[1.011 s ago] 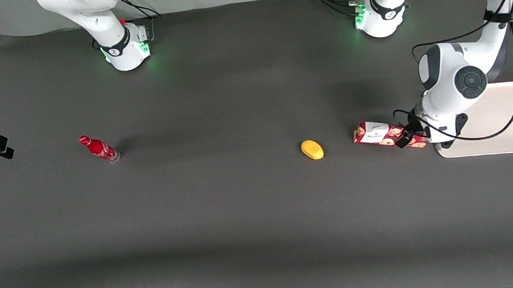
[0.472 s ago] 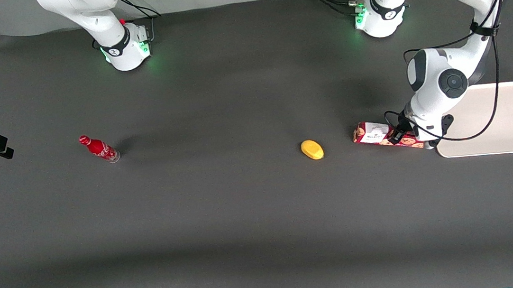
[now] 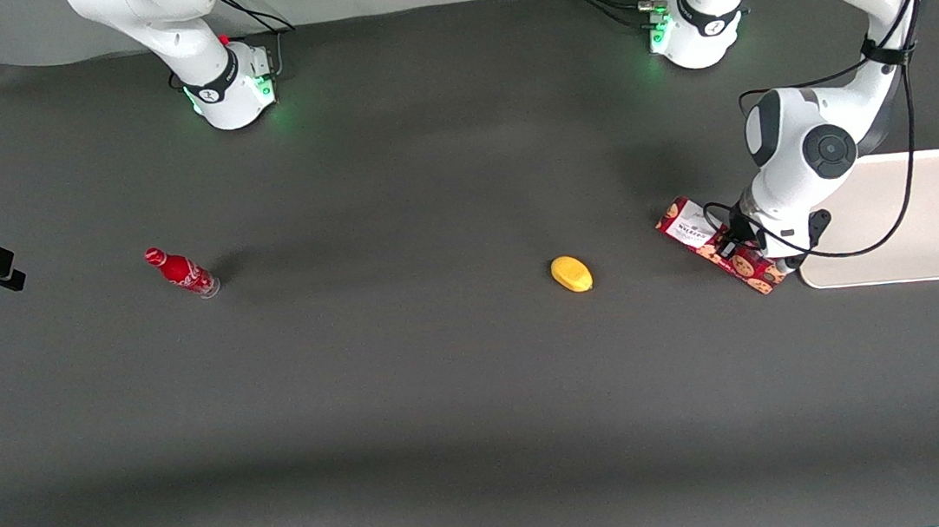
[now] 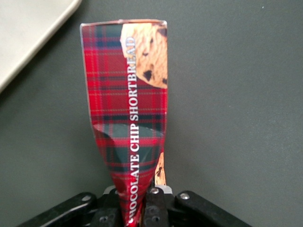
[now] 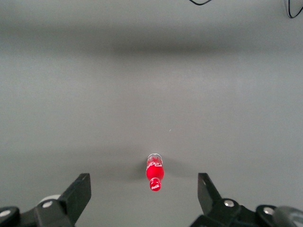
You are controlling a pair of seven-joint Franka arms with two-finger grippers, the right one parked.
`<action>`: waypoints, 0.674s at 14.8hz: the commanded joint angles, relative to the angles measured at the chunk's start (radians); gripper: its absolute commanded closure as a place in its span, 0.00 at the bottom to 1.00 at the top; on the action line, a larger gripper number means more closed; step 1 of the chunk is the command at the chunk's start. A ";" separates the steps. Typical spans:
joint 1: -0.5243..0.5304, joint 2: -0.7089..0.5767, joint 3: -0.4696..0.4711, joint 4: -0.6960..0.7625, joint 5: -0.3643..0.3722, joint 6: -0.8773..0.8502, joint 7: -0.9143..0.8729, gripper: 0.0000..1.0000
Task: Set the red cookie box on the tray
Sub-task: 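Close the left gripper on the box end and tip it upright, then lift the box and carry it over the white tray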
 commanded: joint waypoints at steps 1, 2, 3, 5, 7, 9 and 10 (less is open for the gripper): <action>-0.002 -0.081 0.012 0.138 0.017 -0.275 0.038 1.00; 0.003 -0.091 0.017 0.212 0.018 -0.398 0.072 1.00; 0.003 -0.101 0.041 0.299 0.018 -0.524 0.121 1.00; 0.003 -0.107 0.073 0.454 0.021 -0.722 0.204 1.00; 0.003 -0.102 0.112 0.626 0.023 -0.917 0.307 1.00; 0.003 -0.099 0.161 0.767 0.038 -1.064 0.435 1.00; 0.003 -0.099 0.190 0.818 0.058 -1.115 0.521 1.00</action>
